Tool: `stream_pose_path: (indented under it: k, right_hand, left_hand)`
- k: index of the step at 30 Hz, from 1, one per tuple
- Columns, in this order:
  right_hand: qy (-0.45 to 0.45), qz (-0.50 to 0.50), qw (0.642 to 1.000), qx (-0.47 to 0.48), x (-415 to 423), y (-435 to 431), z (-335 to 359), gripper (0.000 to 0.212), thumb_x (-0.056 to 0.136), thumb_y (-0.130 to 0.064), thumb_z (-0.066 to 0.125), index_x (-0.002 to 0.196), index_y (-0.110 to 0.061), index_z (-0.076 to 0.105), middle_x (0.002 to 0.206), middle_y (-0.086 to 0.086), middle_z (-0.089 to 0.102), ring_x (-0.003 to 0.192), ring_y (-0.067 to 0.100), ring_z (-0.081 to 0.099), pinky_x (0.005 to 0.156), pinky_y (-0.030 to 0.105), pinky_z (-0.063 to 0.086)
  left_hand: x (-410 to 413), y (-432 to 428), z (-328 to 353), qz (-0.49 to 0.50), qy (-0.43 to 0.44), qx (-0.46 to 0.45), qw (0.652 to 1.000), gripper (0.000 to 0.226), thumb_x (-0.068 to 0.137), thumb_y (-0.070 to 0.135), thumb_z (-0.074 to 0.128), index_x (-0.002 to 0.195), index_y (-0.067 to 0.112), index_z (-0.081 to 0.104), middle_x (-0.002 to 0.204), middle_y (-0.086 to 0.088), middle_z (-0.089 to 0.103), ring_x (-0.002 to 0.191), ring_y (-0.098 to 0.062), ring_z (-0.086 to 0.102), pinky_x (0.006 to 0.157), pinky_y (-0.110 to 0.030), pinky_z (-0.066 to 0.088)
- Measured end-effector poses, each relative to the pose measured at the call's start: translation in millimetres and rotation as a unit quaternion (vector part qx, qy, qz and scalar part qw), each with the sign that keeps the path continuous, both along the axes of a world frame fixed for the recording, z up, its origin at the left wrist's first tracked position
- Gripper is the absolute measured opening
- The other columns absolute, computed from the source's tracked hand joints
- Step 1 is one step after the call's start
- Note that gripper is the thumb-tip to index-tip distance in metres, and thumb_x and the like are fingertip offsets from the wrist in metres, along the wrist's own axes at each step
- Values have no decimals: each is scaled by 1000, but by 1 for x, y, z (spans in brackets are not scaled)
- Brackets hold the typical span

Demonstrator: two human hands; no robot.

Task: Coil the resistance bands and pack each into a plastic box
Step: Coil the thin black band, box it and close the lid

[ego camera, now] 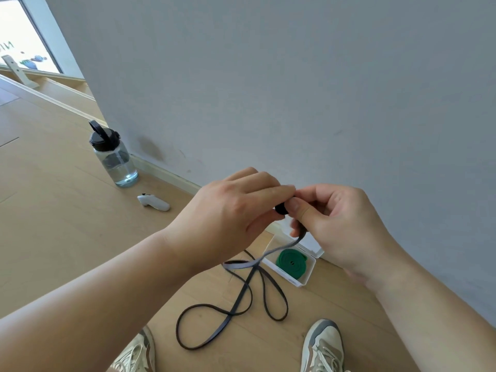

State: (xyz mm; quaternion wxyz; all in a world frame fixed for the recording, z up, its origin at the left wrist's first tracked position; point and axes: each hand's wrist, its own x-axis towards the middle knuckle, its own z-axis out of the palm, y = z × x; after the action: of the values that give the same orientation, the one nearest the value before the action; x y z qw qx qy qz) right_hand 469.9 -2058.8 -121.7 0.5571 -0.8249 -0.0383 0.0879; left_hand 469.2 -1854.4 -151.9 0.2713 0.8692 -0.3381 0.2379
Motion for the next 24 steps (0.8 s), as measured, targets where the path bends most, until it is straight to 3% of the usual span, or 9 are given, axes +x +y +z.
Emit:
stream_pose_path:
  k: [4,9,11,13,15,17,24]
  right_hand:
    - [57,-9,991,121,0,1,2,11,90,-20,75,94,-12,83,86,23,76,71,31,71,80,42,64]
    - [55,-3,991,120,-2,-3,4,15,84,-24,78,93,-14,83,84,20,78,79,42,74,83,45,65]
    - [28,8,997,65,-3,-4,3,8,89,-22,77,91,-18,83,80,13,79,78,37,76,82,45,65]
    - [-7,19,1000,-10,-2,-4,1,8,93,-24,74,88,-23,81,73,4,78,71,21,75,75,33,63]
    - [-28,21,998,-56,-2,-2,1,13,96,-26,71,85,-27,78,67,-2,75,63,9,70,64,18,54]
    - [-35,25,996,-83,-1,-1,1,16,97,-27,68,85,-28,78,65,-3,73,60,8,68,59,15,51]
    - [26,17,998,60,-1,-1,4,7,86,-23,79,91,-23,84,78,13,79,76,34,76,84,47,65]
  left_hand:
    - [-1,-1,3,37,-12,-10,999,27,102,32,66,116,10,72,101,0,68,89,-21,64,66,-41,58]
    - [1,-4,2,67,-35,-4,997,30,97,38,71,93,9,67,87,0,59,74,-22,55,48,-42,50]
    - [1,-5,1,60,-22,-9,998,35,92,45,74,90,11,66,84,1,58,73,-21,54,48,-42,50]
    - [1,-4,1,46,13,-19,999,37,88,48,76,101,14,70,91,4,62,78,-18,58,55,-41,54]
    - [1,-2,2,16,35,-21,999,37,90,38,77,120,17,72,100,3,66,86,-15,62,65,-38,56]
    - [2,-1,2,-17,46,-16,999,31,94,23,76,124,16,73,102,1,68,88,-18,64,69,-37,56]
    - [2,-1,2,49,2,-9,999,19,97,29,71,99,11,67,92,1,63,79,-22,59,53,-43,53]
